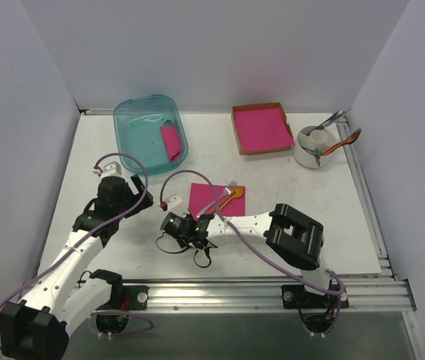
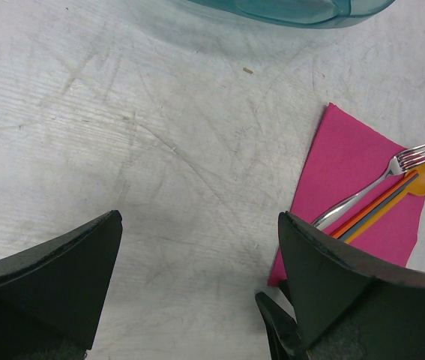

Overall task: Place the utensils on the paper napkin and roll it up
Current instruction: Roll the napkin at the center of the board.

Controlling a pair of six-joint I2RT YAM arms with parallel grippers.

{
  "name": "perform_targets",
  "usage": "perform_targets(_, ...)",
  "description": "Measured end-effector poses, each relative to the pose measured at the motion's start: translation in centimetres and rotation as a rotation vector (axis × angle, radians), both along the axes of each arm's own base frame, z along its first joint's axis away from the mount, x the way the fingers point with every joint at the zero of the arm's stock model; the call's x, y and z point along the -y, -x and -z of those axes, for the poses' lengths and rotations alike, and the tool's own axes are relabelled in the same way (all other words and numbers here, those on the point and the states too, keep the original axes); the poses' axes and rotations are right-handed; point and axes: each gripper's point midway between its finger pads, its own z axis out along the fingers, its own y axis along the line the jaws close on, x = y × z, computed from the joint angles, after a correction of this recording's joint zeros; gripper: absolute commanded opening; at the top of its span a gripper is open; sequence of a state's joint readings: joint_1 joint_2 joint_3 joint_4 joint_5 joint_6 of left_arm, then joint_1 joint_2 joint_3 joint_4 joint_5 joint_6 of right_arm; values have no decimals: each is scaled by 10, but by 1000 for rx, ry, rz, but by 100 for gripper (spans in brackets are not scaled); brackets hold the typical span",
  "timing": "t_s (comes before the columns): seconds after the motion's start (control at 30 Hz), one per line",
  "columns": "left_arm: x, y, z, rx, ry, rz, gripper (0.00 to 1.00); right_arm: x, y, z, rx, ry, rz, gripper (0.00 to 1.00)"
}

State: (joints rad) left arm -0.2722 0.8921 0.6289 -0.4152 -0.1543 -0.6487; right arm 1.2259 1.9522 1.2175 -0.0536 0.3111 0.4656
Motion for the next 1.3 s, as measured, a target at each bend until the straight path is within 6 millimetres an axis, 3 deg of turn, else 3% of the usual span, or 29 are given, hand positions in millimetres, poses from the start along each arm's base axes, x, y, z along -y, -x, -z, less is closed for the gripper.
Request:
perform_targets(0.17,2,0,1,1,5,8,94,0,-2,0,18,15,6,27)
perform_targets(0.6,3,0,3,-2,8,20,94,0,-8,0,50,40,7,0)
perform_targets(1.07,5,1,13,10,-3,53,95,3,-12,-4,73,52,5,0)
perform_targets(1.1,5,1,15,10,-6,55,95,3,-12,-5,74,50,5,5)
perform_targets(1.13,5,2,15,11,-8,58,95,3,-13,-6,75,50,4,23)
perform_targets(1.17,5,2,15,16,-10,61,95,3,-14,-7,75,45,8,30)
perform_targets(1.3,5,3,7,55,-5,68,95,4,-16,-10,82,45,8,35)
